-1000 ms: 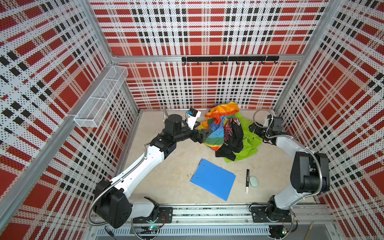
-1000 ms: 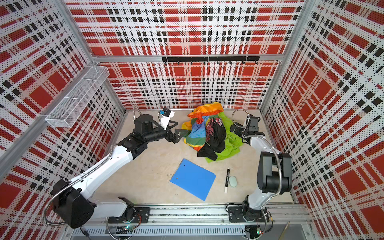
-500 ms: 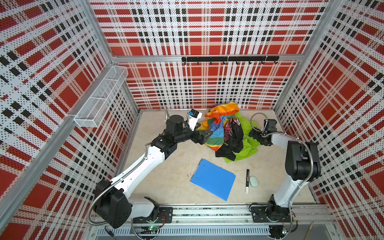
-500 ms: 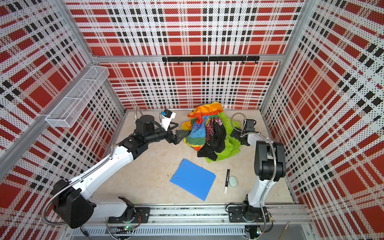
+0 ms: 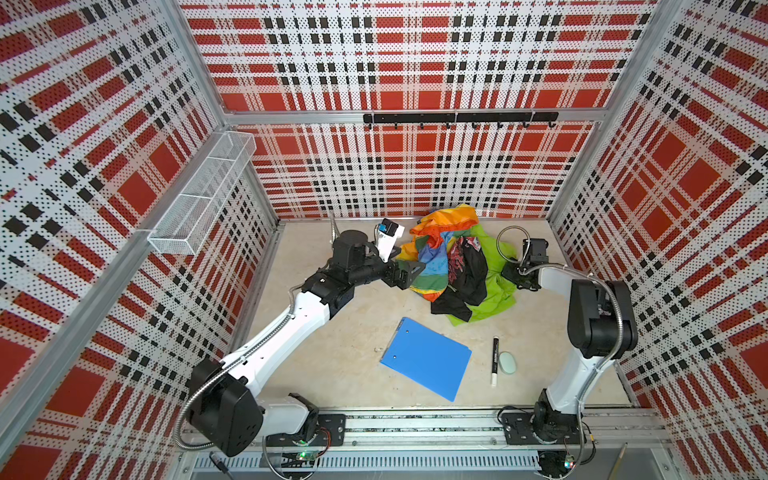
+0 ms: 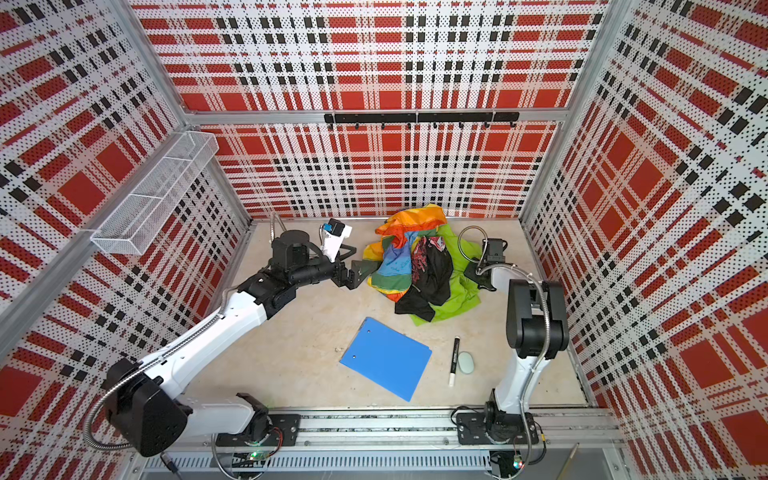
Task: Pick out a specific cloth from the pile
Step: 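Grasp the lime-green garment near its drawstring with the right gripper, then lift the lime-green garment high out of the pile with the right gripper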
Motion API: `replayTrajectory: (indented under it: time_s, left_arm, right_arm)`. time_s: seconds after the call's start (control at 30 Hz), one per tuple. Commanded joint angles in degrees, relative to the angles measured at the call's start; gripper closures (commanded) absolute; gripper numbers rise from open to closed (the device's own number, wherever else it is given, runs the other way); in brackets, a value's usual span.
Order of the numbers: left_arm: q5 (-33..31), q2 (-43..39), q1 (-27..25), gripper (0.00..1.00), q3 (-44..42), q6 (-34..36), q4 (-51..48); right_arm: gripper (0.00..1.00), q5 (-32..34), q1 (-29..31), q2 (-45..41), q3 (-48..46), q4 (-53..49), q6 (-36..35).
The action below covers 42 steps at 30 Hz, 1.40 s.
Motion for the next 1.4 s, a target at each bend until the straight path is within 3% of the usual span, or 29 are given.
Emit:
replayTrajectory:
  time_s: [0.0,0.33,0.8,1.37]
  left_arm:
    - [-0.48,-0.14,-0.52,0.01,1.39,0.63,0.41]
    - [-0.96,-0.5,-0.46,0.01,1.2,0.7,0.7]
    - [-1.42,-0.3,-0.96,0.01,1.3,0.33,0.71]
    - [-2.03,-0.08,-1.55,0.01,1.39,0.54,0.36]
  right_arm:
    - [0.91,6.44,-0.52,-4.96,2.04,-2.25,-2.02]
    - [0.94,10.26,0.58,-12.23,11.2,-8.01,-5.47]
    - [0.94,15.97,6.07,-14.29,23.75,-15.01,-9.58]
    - [0.94,19.63,6.98,-17.3,29.3,-16.0,-10.38]
